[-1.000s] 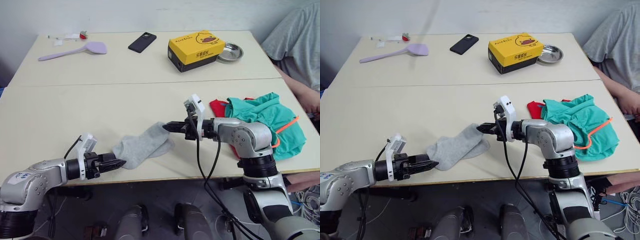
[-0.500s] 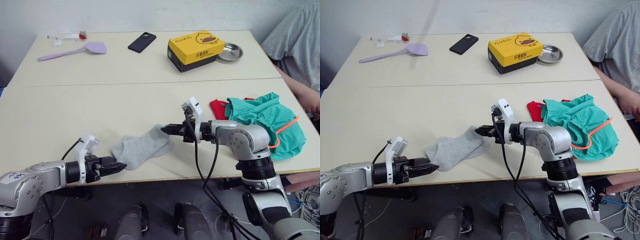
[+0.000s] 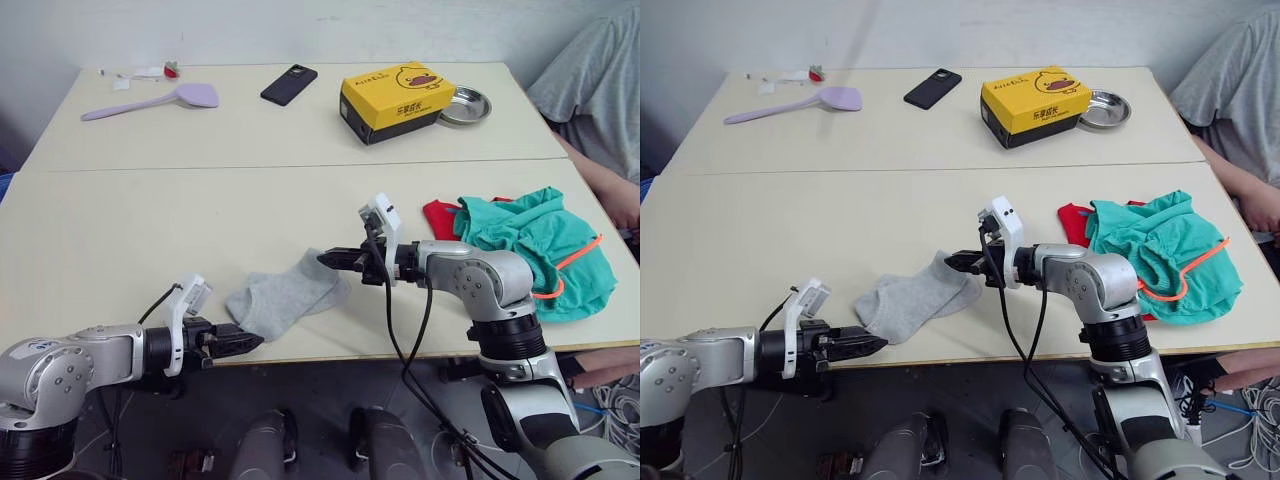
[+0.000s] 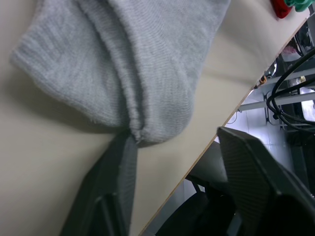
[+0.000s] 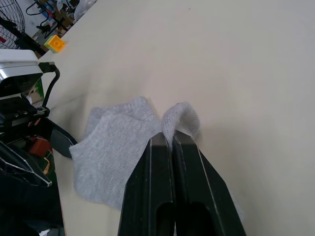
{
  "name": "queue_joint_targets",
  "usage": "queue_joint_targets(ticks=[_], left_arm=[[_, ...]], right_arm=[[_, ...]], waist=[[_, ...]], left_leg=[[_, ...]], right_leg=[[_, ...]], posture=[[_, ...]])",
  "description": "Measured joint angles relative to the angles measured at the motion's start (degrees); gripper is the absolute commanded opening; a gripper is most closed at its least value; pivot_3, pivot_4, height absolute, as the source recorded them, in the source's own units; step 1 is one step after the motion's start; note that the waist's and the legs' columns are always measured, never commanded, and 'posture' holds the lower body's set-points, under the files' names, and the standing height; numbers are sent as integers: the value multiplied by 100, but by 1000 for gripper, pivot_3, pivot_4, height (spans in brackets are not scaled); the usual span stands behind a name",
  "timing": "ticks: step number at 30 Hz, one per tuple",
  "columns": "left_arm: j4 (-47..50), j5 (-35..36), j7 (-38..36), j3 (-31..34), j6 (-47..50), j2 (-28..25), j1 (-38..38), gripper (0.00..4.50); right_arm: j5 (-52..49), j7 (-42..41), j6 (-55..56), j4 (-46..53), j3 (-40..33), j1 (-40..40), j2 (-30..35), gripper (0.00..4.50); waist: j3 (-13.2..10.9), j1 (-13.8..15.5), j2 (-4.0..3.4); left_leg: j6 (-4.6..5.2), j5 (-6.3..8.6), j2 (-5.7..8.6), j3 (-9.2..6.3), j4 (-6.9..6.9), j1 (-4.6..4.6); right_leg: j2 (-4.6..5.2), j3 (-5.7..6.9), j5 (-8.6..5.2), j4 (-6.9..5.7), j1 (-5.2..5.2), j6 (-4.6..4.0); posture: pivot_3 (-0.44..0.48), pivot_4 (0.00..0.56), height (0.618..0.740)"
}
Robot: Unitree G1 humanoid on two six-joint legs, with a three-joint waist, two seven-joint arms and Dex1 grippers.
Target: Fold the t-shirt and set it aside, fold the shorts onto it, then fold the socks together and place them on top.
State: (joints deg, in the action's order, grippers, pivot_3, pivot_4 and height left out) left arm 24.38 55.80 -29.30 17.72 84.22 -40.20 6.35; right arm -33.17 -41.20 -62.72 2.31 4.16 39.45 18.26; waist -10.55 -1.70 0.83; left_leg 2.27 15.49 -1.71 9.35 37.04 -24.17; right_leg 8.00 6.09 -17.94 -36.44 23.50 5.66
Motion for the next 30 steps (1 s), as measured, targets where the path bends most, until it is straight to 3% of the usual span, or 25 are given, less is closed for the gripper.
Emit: queue_joint_targets(ticks=[5, 6, 13, 22, 25, 30], left_arm=[[-69, 17, 80, 13, 242, 20, 6, 99], [-91, 18, 84, 13, 267, 33, 7, 19], [-176, 389, -324, 128, 240, 23, -106, 19], [-338, 143, -508, 236, -288, -688, -370, 19], [-344, -134, -601, 101, -585, -896, -583, 578], [-274, -98, -645, 105, -677, -650, -521, 2180]], right_arm=[[-1, 11, 5, 0, 0, 0, 0, 0], [-3, 11, 5, 0, 0, 0, 1, 0], [-69, 53, -15, 49, -45, -52, 30, 0], [-388, 35, -228, 449, -256, -387, 304, 0], [-408, 43, -231, 452, -257, -419, 355, 0], [-415, 83, -227, 452, -251, -419, 327, 0]], waist=[[0, -2, 0], [0, -2, 0], [0, -13, 1], [-1, -9, 1], [-2, -19, -1], [-2, 5, -3]], left_leg=[[4, -2, -1, 0, 0, -1], [3, -2, -2, 0, 0, -2], [-6, 3, -5, 0, 0, -3], [-10, 5, -5, 0, -6, -3], [-12, 6, -4, 1, -15, -5], [-13, 5, -4, -3, -20, -3]], right_leg=[[-1, 0, 0, 1, 1, 0], [-2, 0, 0, 1, 2, 0], [-5, -2, 0, 2, 5, 0], [4, -3, -1, 11, 8, -1], [5, -6, -1, 24, 12, -2], [7, -3, -1, 28, 7, -2]], posture=[[0, 150, 740], [0, 150, 740], [0, 150, 740], [0, 150, 740], [0, 150, 740], [0, 150, 740]])
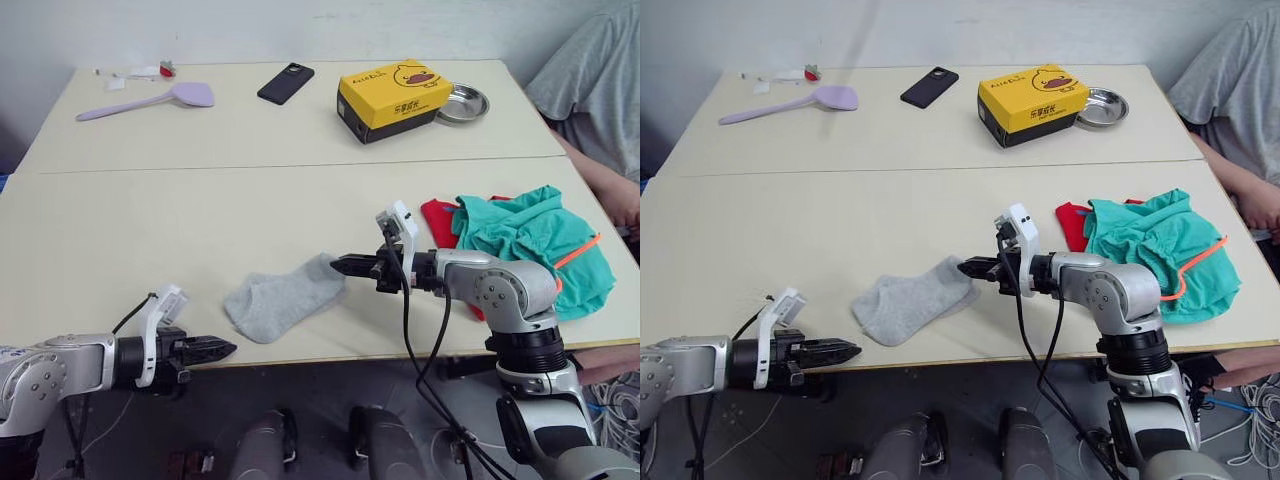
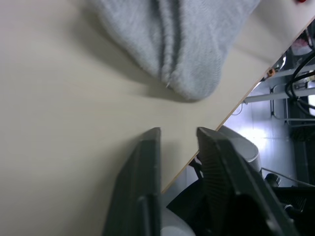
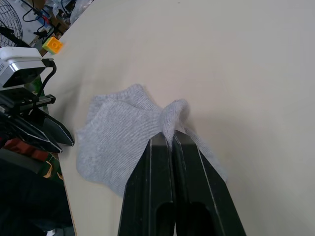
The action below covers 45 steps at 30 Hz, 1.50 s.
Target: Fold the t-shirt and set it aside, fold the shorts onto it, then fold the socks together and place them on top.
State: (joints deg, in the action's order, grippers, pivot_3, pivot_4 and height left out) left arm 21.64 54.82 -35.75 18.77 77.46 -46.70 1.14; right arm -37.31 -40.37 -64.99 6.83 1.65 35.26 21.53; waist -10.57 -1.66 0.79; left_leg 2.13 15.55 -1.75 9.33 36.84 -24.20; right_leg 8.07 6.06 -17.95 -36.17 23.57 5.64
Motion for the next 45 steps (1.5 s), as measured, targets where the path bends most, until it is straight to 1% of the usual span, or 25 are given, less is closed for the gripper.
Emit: queue_joint_targets(ticks=[4, 10, 13, 18, 25, 27, 29, 32, 37, 41, 45], left_arm=[[-22, 57, 203, 41, 86, 329, 145, 2180], [-20, 88, 466, -5, 241, 665, 404, 2180], [-20, 73, 588, -100, 250, 784, 501, 1574], [-76, -2, 683, -259, 204, 829, 522, 31], [-94, 45, 598, -308, 267, 725, 506, 31], [-174, 83, 530, -301, 289, 622, 519, 31], [-272, 132, 471, -159, 331, 546, 571, 31], [-484, 351, 400, 185, 467, 472, 875, 31], [-632, 653, 165, 424, 704, 51, 1183, 31], [-788, 644, 137, 410, 748, -110, 1386, 31], [-1126, 439, 79, 204, 652, -256, 1453, 31]], right_arm=[[-3, 2, 2, 0, 25, 0, -53, 0], [-3, 1, 2, 0, 28, 0, -53, 0], [-3, 2, 2, 0, 30, 1, -54, 0], [-2, 2, 2, 0, 30, 1, -61, 0], [-3, 8, 1, 0, 30, 1, -72, 0], [-5, 7, -1, 2, 29, 0, -63, 0], [-33, 5, -16, 37, 26, 0, 7, 0], [-171, -13, -122, 220, -55, 0, 185, 0], [-515, -35, -352, 483, -236, -67, 419, 0], [-685, 12, -449, 661, -279, -266, 456, 0], [-694, 191, -328, 775, -272, -513, 380, 0]], waist=[[0, 15, 0], [0, 11, 0], [0, 7, 0], [0, 4, 0], [0, -1, 0], [0, -6, 0], [0, -6, 0], [-1, -1, 1], [-1, -1, 1], [-1, -4, 1], [-1, -7, 1]], left_leg=[[3, -2, 6, -4, 8, 1], [7, -2, 8, -3, 7, 0], [9, -3, 8, -1, 8, -1], [10, -3, 6, 0, 8, -1], [9, -3, 3, 0, 8, -2], [9, -3, 1, 0, 7, -2], [9, -3, 0, 0, 7, -3], [9, -3, 0, -1, 9, -5], [8, -1, 2, 0, 7, -5], [7, -2, -1, 0, 6, -5], [4, 0, -4, 4, 6, -5]], right_leg=[[8, 4, 3, -2, -7, 0], [6, 7, 6, -1, -8, 1], [4, 6, 6, -1, -9, 1], [-2, 6, 6, 0, -9, 1], [-6, 6, 6, 1, -7, 1], [-8, 5, 6, 1, -6, 1], [-9, 6, 6, 1, -4, 1], [-7, 6, 6, 3, -5, 1], [-7, 6, 6, 7, -6, 1], [-13, 5, 6, 8, -6, 1], [-17, 3, 6, 9, -2, 1]], posture=[[0, 150, 740], [0, 150, 740], [0, 150, 740], [0, 150, 740], [0, 150, 740], [0, 150, 740], [0, 150, 740], [0, 150, 740], [0, 150, 740], [0, 150, 740], [0, 150, 740]])
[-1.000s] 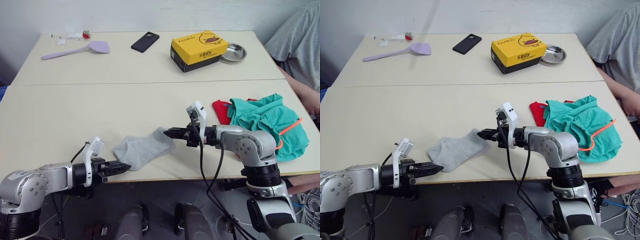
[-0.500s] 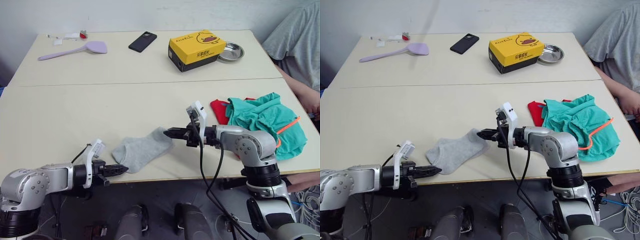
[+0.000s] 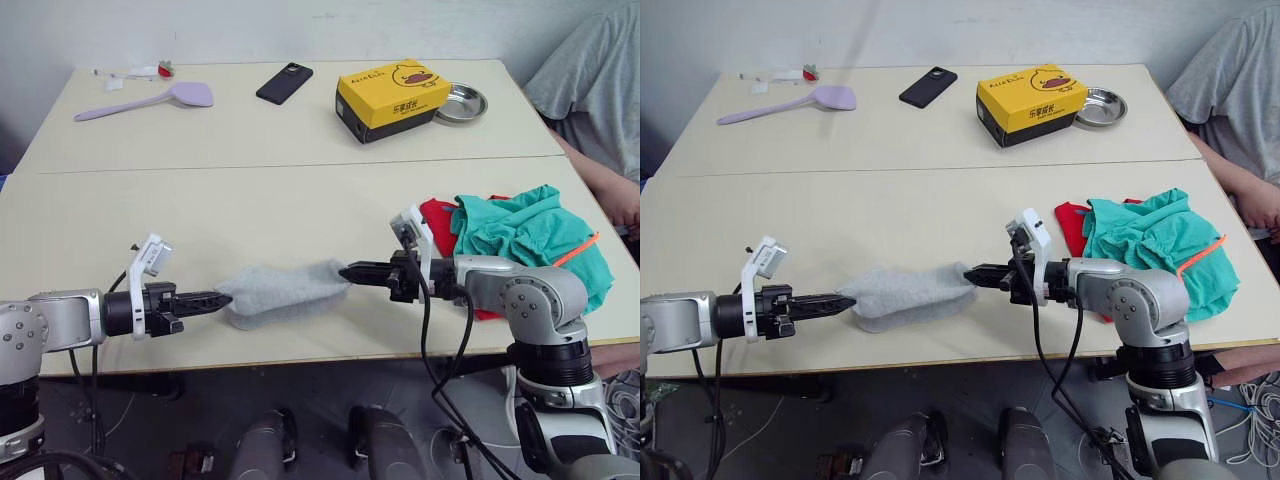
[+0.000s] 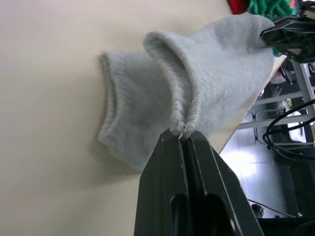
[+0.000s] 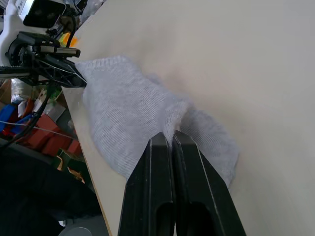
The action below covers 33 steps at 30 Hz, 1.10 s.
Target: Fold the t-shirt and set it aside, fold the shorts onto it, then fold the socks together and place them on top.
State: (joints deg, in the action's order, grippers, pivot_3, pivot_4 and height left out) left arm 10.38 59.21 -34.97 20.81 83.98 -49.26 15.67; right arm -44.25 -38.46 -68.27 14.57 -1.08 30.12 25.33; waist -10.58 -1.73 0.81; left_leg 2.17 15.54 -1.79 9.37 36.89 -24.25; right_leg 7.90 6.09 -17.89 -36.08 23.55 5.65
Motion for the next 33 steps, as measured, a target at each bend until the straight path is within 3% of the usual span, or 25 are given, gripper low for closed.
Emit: queue_joint_targets(ticks=[5, 21, 23, 24, 27, 31, 33], left_arm=[[-189, -146, -151, -334, -57, -64, 76, 31], [-102, -513, -377, -577, -529, -63, -170, 31], [20, -528, -473, -595, -615, -65, -264, 441], [33, -565, -499, -615, -716, -65, -290, 626], [48, -681, -579, -615, -1009, -65, -324, 1475], [129, -901, -715, -608, -1414, -161, -603, 2761], [134, -1033, -771, -530, -1624, -287, -755, 3015]], right_arm=[[328, 121, 543, 67, 317, -360, -94, 0], [1253, -3, 1876, 22, 941, -711, -159, 0], [1293, -34, 1970, -81, 970, -731, -160, 0], [1336, -19, 2049, -157, 962, -732, -175, 204], [1364, 30, 2109, -280, 919, -719, -224, 937], [1442, -205, 2316, -281, 929, -725, 83, 2317], [1474, -390, 2400, -281, 835, -719, 360, 2584]], waist=[[0, 1, 0], [0, -2, 0], [0, -1, 0], [0, 0, 0], [0, 0, 0], [0, -6, 0], [-1, 0, 1]], left_leg=[[-1, 1, 1, 4, -1, -2], [-5, 1, -4, 6, 1, 0], [-5, 1, -5, 6, 1, 0], [-5, 1, -4, 6, 2, 0], [-5, 1, -5, 6, 1, 0], [-7, 4, -4, 8, -1, 0], [-6, 5, -5, 7, -1, -1]], right_leg=[[0, -3, 0, 3, 1, 0], [-8, -5, 0, 0, 2, 0], [-7, -7, 0, 1, 2, 0], [-7, -7, 0, 0, 2, 0], [-7, -7, 0, 0, 3, 0], [-6, -9, 0, 5, 4, 0], [-5, -8, 0, 8, 4, 0]], posture=[[0, 150, 740], [0, 150, 740], [0, 150, 740], [0, 150, 740], [0, 150, 740], [0, 150, 740], [0, 150, 740]])
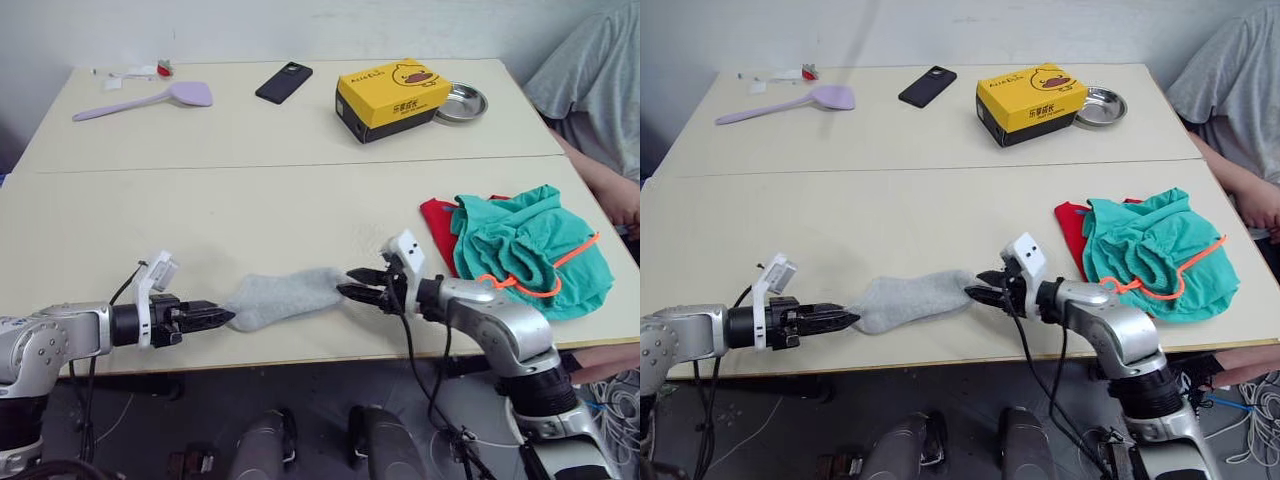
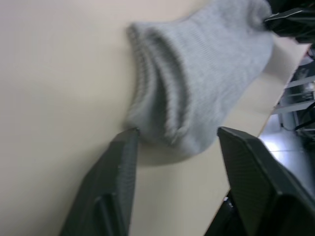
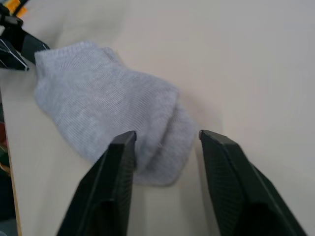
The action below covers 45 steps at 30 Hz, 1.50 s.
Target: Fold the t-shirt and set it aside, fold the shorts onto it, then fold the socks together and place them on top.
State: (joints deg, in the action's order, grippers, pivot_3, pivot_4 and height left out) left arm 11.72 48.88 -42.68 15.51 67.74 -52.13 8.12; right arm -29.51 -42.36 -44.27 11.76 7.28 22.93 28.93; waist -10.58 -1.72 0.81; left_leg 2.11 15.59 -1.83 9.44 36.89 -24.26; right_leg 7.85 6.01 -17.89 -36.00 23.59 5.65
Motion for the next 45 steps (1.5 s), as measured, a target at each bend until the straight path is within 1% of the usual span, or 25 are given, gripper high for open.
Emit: queue_joint_targets(ticks=[2, 3, 4, 5, 6, 9, 10, 11, 13, 14, 16, 17, 20, 22, 25, 29, 33, 36, 38, 39, 41, 43, 45], left_arm=[[43, 8, -244, 304, -343, -37, -91, 3015], [135, 88, -341, 503, -487, 3, -51, 3069], [187, 221, -384, 704, -596, 131, 65, 2864], [302, 351, -433, 854, -741, 253, 224, 2644], [441, 410, -484, 865, -881, 291, 318, 2435], [805, 233, -579, 433, -1327, 419, 552, 1439], [839, 123, -581, 205, -1462, 489, 612, 1127], [838, -50, -568, -73, -1622, 594, 685, 802], [828, -456, -526, -555, -1990, 796, 742, 207], [806, -671, -511, -773, -2172, 878, 740, 58], [696, -1168, -482, -1195, -2596, 998, 713, 58], [601, -1328, -438, -1296, -2737, 1111, 697, 58], [327, -1626, -198, -1431, -3021, 1486, 523, 58], [167, -1825, -96, -1485, -3161, 1571, 348, 58], [-119, -2305, 15, -1612, -3651, 1576, 199, 58], [-291, -2597, 143, -1632, -4090, 1606, 191, 58], [-531, -2633, 165, -1525, -4525, 1770, 125, 58], [-585, -2369, -112, -1239, -4788, 1995, -67, 58], [-618, -2281, -353, -1159, -5024, 2021, -104, 58], [-629, -2269, -465, -1123, -5150, 2019, -98, 18], [-691, -2232, -671, -1060, -5321, 1995, -46, 0], [-802, -2225, -799, -980, -5393, 1967, 36, 0], [-812, -2228, -903, -972, -5440, 1944, 121, 0]], right_arm=[[-93, -211, 43, 1, -224, 54, 181, 2584], [-182, -311, 41, 8, -351, 106, 225, 2184], [-293, -405, 30, 47, -441, 156, 237, 1908], [-415, -498, 23, 154, -478, 214, 223, 1537], [-502, -586, 32, 259, -457, 290, 171, 1205], [-492, -675, 263, 470, -185, 426, -179, 102], [-412, -674, 370, 468, -47, 428, -295, 0], [-249, -669, 542, 457, 171, 431, -406, 0], [219, -696, 983, 360, 686, 452, -485, 0], [467, -710, 1182, 298, 929, 458, -490, 0], [979, -699, 1630, 18, 1329, 463, -527, 0], [1216, -670, 1818, -146, 1481, 462, -541, 0], [1984, -440, 2479, -722, 1808, 462, -585, 0], [2286, -353, 2903, -943, 1895, 461, -593, 0], [2497, -147, 3190, -1103, 1845, 404, -722, 0], [2467, -89, 3180, -1078, 1628, 224, -712, 0], [2190, -187, 3057, -967, 1154, -30, -532, 0], [2149, -169, 3070, -1017, 789, -117, -388, 0], [2042, -184, 3024, -1060, 559, -139, -332, 0], [1872, -211, 2900, -1041, 427, -163, -335, 169], [1172, -307, 2190, -768, 34, -252, -367, 594], [513, -286, 1278, -355, -269, -284, -366, 1272], [29, -116, 360, 8, -399, -288, -364, 1995]], waist=[[0, 4, 0], [0, 4, 0], [0, 6, 0], [0, 9, 0], [0, 9, 0], [0, 7, 0], [0, 7, 0], [0, 8, 0], [0, 6, 1], [0, 8, 1], [0, 7, 1], [0, 7, 1], [1, 3, 2], [1, -3, 2], [2, 3, 4], [4, 16, 6], [6, 14, 8], [5, 12, 8], [5, 11, 8], [5, 12, 8], [5, 14, 8], [5, 14, 7], [5, 14, 7]], left_leg=[[0, 0, -1, 0, 1, 0], [0, 0, -3, -3, 1, 0], [1, 0, -2, -3, 2, 2], [1, -1, -3, -5, 2, 2], [1, -1, -4, -8, 2, 3], [1, -2, 0, -2, 1, 8], [4, -3, 1, 2, 1, 7], [25, -15, 0, 5, 5, 5], [30, -17, 1, 12, 9, 6], [32, -16, 1, 21, 10, 6], [37, -17, 2, 30, 12, 6], [39, -18, 2, 33, 12, 8], [41, -18, -2, 33, 19, 8], [42, -19, -6, 34, 19, 8], [39, -20, -12, 32, 22, 14], [20, -9, -11, 24, 24, 20], [19, -11, -10, 14, 24, 22], [24, -14, -10, 15, 22, 17], [43, -25, -11, 15, 21, 16], [45, -26, -11, 15, 20, 15], [47, -26, -13, 12, 21, 13], [50, -26, -13, 8, 22, 12], [52, -25, -13, 5, 22, 12]], right_leg=[[2, 0, 0, 0, 0, 0], [4, 1, 0, 1, -3, 0], [7, 2, 0, -1, -4, 0], [7, 4, 0, -2, -5, 0], [7, 6, 0, -1, -9, 0], [1, 6, 0, -4, -13, 0], [-3, 4, 0, -5, -12, 0], [-10, 6, 1, -6, -10, 1], [-19, 10, 2, -7, -10, 3], [-20, 13, 2, -9, -6, 4], [-26, 21, 4, -12, -1, 7], [-26, 21, 5, -12, -1, 9], [-19, 20, 6, -14, -1, 10], [-20, 19, 6, -16, 1, 10], [-21, 20, 6, -23, -2, 10], [-7, 10, 12, -23, -14, 2], [1, 4, 14, -24, -19, 0], [2, 7, 14, -24, -14, -1], [-1, 10, 14, -22, -13, -1], [-2, 10, 14, -21, -13, -1], [-2, 9, 14, -20, -13, -1], [-1, 10, 14, -19, -14, -1], [4, 10, 14, -19, -15, -1]], posture=[[0, 150, 740], [0, 150, 740], [0, 150, 740], [0, 150, 740], [0, 150, 740], [0, 150, 740], [0, 150, 740], [0, 150, 740], [0, 150, 740], [0, 150, 740], [0, 150, 740], [0, 150, 740], [0, 150, 740], [0, 150, 740], [0, 150, 740], [0, 150, 740], [0, 150, 740], [0, 150, 740], [0, 150, 740], [0, 150, 740], [0, 150, 740], [0, 150, 740], [0, 150, 740]])
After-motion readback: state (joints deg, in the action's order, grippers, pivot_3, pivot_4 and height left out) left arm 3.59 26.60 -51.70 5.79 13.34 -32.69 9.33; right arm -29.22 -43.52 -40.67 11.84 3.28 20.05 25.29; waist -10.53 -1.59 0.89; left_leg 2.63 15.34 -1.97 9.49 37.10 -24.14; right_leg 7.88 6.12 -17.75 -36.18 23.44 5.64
